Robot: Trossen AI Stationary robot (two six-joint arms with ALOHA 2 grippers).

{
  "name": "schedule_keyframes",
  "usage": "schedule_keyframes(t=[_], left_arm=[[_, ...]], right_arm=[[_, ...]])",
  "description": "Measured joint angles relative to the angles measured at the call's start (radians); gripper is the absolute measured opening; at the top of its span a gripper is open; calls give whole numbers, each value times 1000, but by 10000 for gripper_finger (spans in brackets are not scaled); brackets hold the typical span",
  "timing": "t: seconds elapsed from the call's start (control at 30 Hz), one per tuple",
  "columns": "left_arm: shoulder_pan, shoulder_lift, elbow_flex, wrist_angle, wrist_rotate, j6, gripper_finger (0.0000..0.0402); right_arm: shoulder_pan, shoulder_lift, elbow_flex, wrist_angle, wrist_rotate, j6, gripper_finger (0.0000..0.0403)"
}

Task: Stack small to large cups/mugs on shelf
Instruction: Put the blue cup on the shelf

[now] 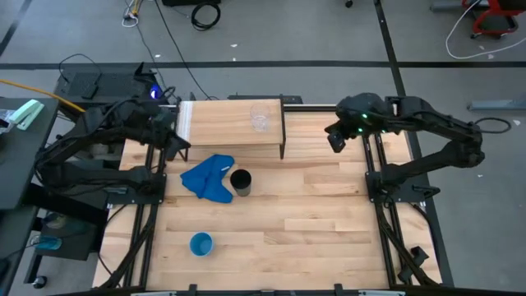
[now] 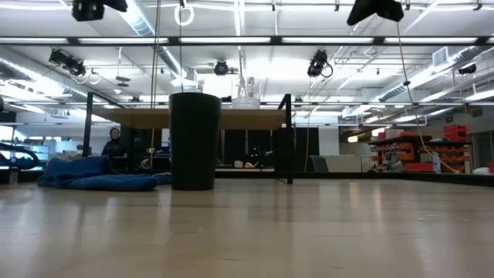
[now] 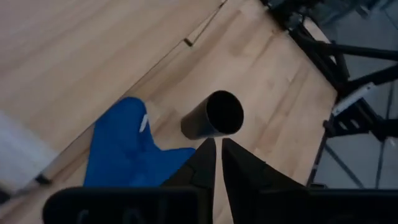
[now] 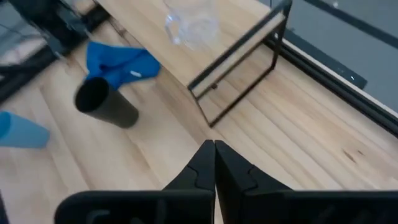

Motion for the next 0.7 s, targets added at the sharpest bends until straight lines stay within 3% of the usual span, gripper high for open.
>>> schedule_keyframes(t=[0.13, 0.33, 0.5, 0.7], left_arm=[[-88, -43, 0, -16, -110, -125, 23], [-245, -78, 0, -44, -232, -369, 18], [-408, -46, 0, -87, -269, -605, 18], [-647, 58, 0, -94, -279, -862, 10]], right_arm=[[64, -105, -119, 128, 43, 23, 7], [117, -315, -394, 371, 24, 53, 11], [163, -439, -556, 381, 16, 121, 11], [188, -508, -643, 383, -22, 120, 12]])
